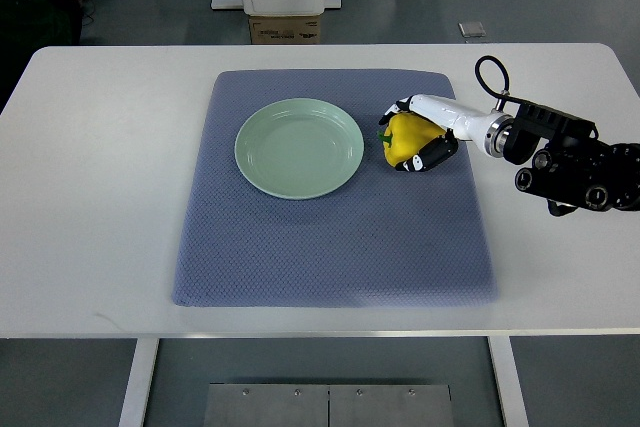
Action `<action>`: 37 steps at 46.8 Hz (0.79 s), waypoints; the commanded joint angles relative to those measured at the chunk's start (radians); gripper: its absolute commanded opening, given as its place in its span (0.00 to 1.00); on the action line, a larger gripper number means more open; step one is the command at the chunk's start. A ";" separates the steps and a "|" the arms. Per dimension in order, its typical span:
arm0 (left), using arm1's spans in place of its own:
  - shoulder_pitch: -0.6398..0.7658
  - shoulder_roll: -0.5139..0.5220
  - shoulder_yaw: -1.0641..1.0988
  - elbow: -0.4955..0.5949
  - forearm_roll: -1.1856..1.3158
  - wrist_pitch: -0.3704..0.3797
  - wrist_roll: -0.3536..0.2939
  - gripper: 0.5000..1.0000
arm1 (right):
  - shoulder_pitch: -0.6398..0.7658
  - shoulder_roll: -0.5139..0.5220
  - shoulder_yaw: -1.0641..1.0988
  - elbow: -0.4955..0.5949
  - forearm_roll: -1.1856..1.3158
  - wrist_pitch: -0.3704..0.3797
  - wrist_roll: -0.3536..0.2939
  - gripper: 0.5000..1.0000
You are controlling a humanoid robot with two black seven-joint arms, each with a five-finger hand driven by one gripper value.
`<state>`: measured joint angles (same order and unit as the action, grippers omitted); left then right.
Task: Place yellow pepper on plate with right hand
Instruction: 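Carry the held pepper with the right hand onto the green plate, then open the right hand to release the pepper and lift away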
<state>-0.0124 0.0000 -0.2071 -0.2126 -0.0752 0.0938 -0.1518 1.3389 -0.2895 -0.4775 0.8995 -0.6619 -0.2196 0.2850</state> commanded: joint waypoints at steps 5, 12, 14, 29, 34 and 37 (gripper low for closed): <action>0.000 0.000 0.000 -0.001 0.000 0.000 0.000 1.00 | 0.072 0.012 0.026 0.047 0.016 0.003 0.002 0.00; 0.000 0.000 0.000 -0.001 0.000 0.001 0.000 1.00 | 0.124 0.091 0.034 0.056 0.082 0.003 0.002 0.00; 0.000 0.000 0.000 -0.001 0.000 0.000 0.000 1.00 | 0.129 0.119 0.036 0.056 0.106 0.003 0.002 0.00; 0.000 0.000 0.000 0.001 0.000 0.000 0.000 1.00 | 0.083 0.289 0.057 -0.011 0.192 0.003 -0.003 0.00; 0.000 0.000 0.000 0.001 0.000 0.001 0.000 1.00 | 0.043 0.289 0.060 -0.036 0.194 0.002 -0.003 0.00; 0.000 0.000 0.000 -0.001 0.000 0.000 0.000 1.00 | 0.020 0.289 0.066 -0.051 0.197 0.002 -0.001 0.00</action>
<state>-0.0124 0.0000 -0.2071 -0.2127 -0.0752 0.0939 -0.1518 1.3786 -0.0003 -0.4166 0.8615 -0.4676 -0.2177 0.2818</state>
